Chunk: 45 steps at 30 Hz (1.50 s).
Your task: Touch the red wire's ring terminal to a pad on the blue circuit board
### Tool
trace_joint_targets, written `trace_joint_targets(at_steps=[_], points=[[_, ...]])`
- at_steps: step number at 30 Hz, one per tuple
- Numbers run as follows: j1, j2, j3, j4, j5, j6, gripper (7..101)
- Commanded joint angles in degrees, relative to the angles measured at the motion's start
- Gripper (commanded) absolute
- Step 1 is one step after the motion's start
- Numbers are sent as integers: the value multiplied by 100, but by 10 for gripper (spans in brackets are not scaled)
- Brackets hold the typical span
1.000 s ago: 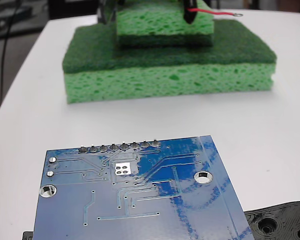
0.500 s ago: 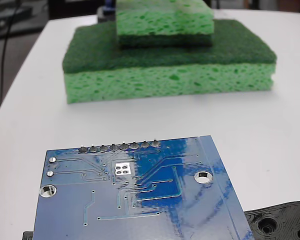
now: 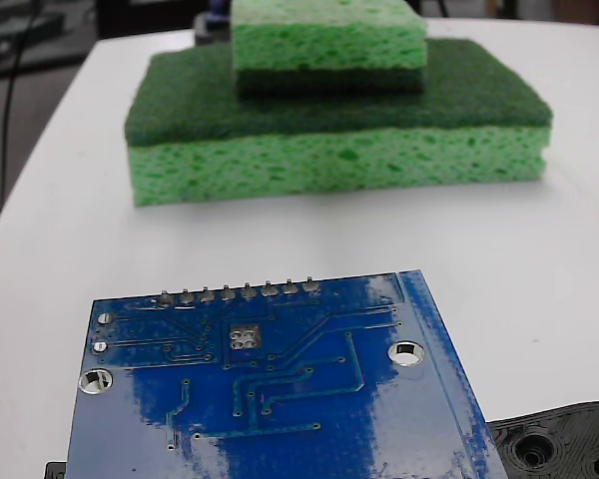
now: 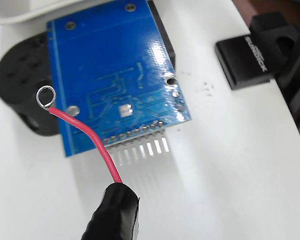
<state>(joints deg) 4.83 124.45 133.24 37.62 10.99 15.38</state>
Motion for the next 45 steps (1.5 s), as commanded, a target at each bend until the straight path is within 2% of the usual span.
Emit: trace_joint_targets(at_steps=[1, 8, 18, 45], points=[[-70, -659, -642, 53, 211, 70, 1003], [-167, -1222, -905, -62, 562, 229, 1003], [-396, -1468, -976, 246, 1020, 519, 1003], [-237, -1934, -976, 79, 853, 510, 1003]])
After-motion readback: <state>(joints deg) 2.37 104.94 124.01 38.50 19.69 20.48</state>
